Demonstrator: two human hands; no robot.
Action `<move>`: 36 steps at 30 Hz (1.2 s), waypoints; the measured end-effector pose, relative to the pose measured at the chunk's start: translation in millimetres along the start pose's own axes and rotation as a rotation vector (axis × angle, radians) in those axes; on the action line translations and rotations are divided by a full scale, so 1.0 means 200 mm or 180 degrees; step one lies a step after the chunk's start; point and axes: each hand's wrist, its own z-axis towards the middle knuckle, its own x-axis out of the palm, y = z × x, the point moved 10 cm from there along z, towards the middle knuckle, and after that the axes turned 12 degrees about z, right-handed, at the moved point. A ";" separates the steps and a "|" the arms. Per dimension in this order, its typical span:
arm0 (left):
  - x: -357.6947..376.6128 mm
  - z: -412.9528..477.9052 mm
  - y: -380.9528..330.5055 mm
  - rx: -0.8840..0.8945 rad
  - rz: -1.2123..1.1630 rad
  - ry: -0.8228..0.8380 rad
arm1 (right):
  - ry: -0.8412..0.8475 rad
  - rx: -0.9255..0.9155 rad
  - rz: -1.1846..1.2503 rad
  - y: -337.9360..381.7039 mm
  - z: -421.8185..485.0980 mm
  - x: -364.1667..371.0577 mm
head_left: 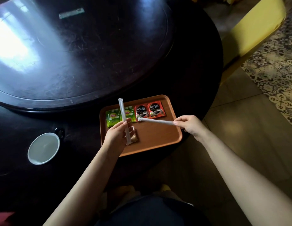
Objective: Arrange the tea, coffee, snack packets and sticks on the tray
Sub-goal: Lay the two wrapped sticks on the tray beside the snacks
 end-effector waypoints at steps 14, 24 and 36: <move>-0.21 -0.05 0.06 -0.0015 -0.0155 -0.0496 | -0.0055 -0.0555 -0.2155 0.07 0.26 0.10; -0.15 -0.04 0.07 0.0005 -0.0030 -0.0387 | -0.0367 -0.0799 -0.2546 0.11 0.25 0.11; 0.09 -0.09 -0.05 0.0383 0.1284 -0.0117 | 0.1022 -0.0517 -0.0247 0.35 -0.01 0.36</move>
